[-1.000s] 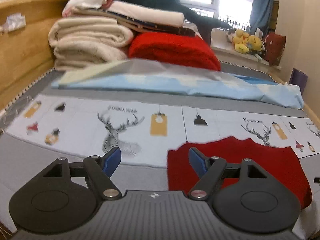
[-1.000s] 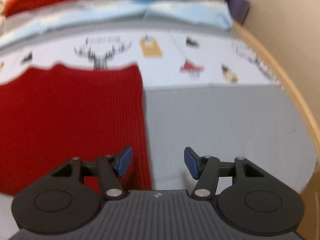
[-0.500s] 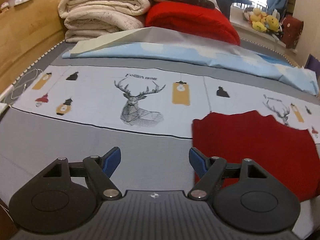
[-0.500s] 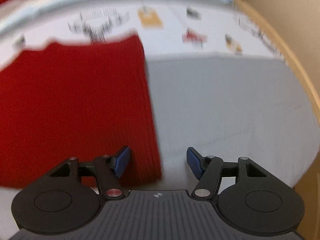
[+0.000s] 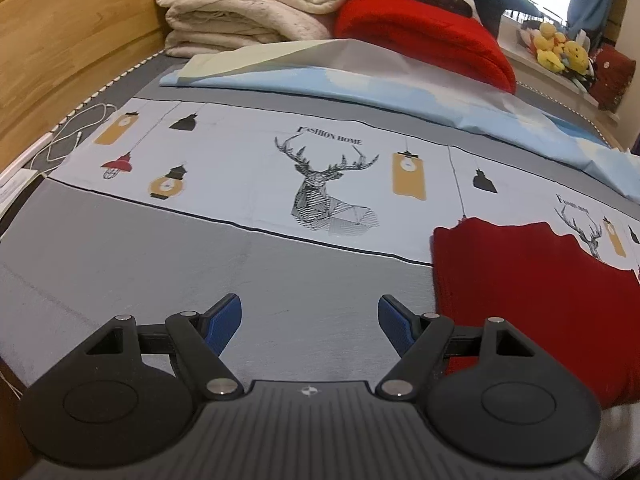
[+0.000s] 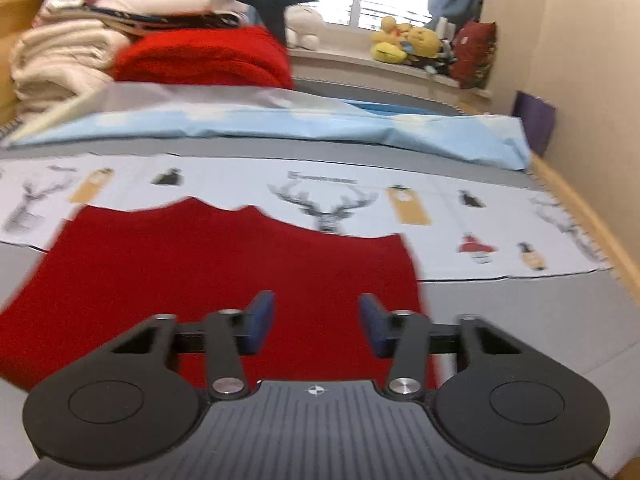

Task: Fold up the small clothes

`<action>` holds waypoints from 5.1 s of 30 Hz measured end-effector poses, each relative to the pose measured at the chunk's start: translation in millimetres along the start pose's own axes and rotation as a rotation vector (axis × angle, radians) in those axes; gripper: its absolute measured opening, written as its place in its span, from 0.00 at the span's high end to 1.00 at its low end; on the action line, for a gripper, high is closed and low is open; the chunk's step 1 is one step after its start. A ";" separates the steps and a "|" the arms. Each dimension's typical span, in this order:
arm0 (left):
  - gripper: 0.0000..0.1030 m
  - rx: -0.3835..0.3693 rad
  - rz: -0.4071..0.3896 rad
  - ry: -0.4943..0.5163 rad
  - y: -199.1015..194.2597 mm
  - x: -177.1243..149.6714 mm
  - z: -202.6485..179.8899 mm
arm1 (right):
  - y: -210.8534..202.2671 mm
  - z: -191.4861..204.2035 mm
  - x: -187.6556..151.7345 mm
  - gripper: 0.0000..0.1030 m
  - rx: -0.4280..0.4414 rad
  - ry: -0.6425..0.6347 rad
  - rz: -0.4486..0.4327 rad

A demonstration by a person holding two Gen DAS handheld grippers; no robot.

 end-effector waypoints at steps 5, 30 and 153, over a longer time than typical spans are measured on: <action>0.22 -0.008 0.004 -0.030 -1.8 -2.2 13.2 | 2.7 52.3 -4.8 0.85 0.089 0.055 -0.007; 0.22 0.023 0.014 -0.108 -4.4 -11.2 80.4 | 36.6 357.1 -98.5 0.27 0.287 -0.717 0.130; 0.25 -0.458 0.497 -0.114 112.4 -90.1 -336.7 | 75.6 -70.1 -89.8 0.68 0.375 0.651 0.436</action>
Point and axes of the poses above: each gripper's, at about its wrist camera, not at the fingertips, and y roughly the way its jaws point, z to its left, x to its top, the point moved 8 cm from there along y, roughly the way its jaws point, and after that the axes turned 4 degrees about x, right-handed, at the moved point
